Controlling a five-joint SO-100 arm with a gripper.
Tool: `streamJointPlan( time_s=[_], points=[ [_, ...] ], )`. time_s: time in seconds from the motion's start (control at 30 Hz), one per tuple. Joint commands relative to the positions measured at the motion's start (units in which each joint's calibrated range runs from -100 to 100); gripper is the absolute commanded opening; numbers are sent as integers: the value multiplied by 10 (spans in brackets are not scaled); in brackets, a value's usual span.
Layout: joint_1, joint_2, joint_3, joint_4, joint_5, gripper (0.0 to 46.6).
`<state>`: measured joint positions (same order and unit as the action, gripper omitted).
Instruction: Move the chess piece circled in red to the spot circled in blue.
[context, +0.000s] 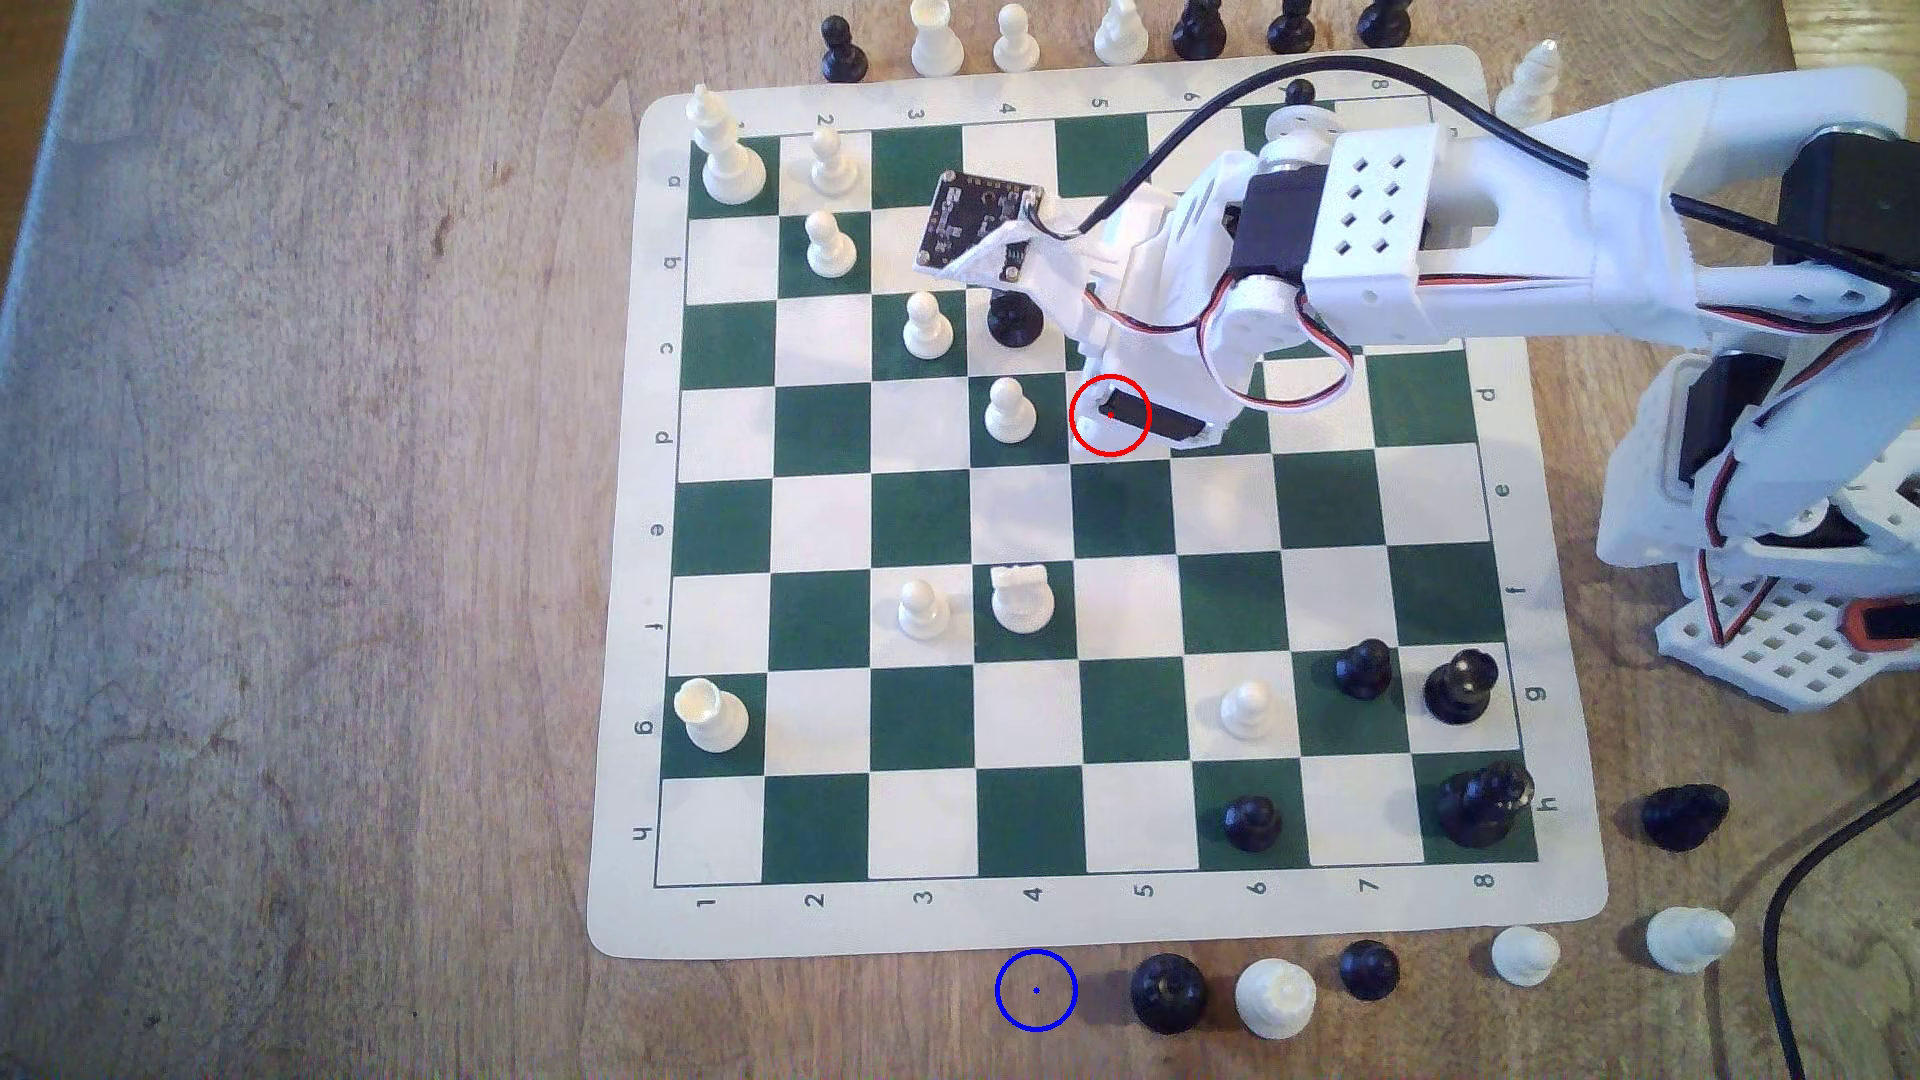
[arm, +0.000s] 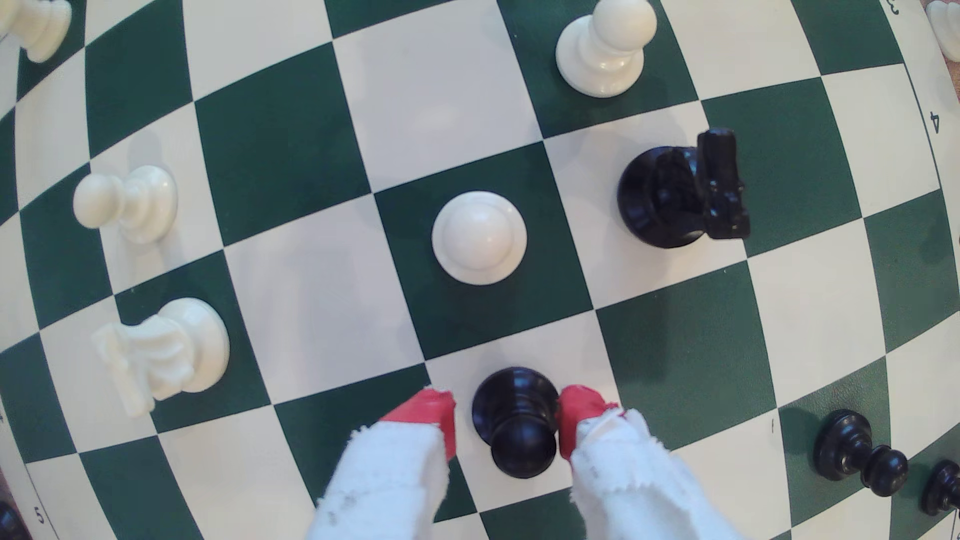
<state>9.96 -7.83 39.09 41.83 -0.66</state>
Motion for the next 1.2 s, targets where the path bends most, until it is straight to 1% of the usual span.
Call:
streamJointPlan(
  time_s=[0.0,0.2,0.47,0.6,0.67,0.77,0.8,0.83,0.9,1.03,1.17],
  points=[
    [1,-17,-13,2,0,100],
    [0,-21,-6,6,1,46],
    [-3,-22,-6,20,3,8],
    [-2,-52,-7,24,0,6],
    [-4,-79,-22,57,1,6],
    [-23,-133,-26,95,1,6],
    [-30,-146,-66,150,-5,6],
    [-30,-160,-82,169,-7,6],
    [-33,-187,-86,176,-7,6],
    [-65,-218,-112,219,-9,5],
    [-116,-243,-134,240,-17,5]
  ],
)
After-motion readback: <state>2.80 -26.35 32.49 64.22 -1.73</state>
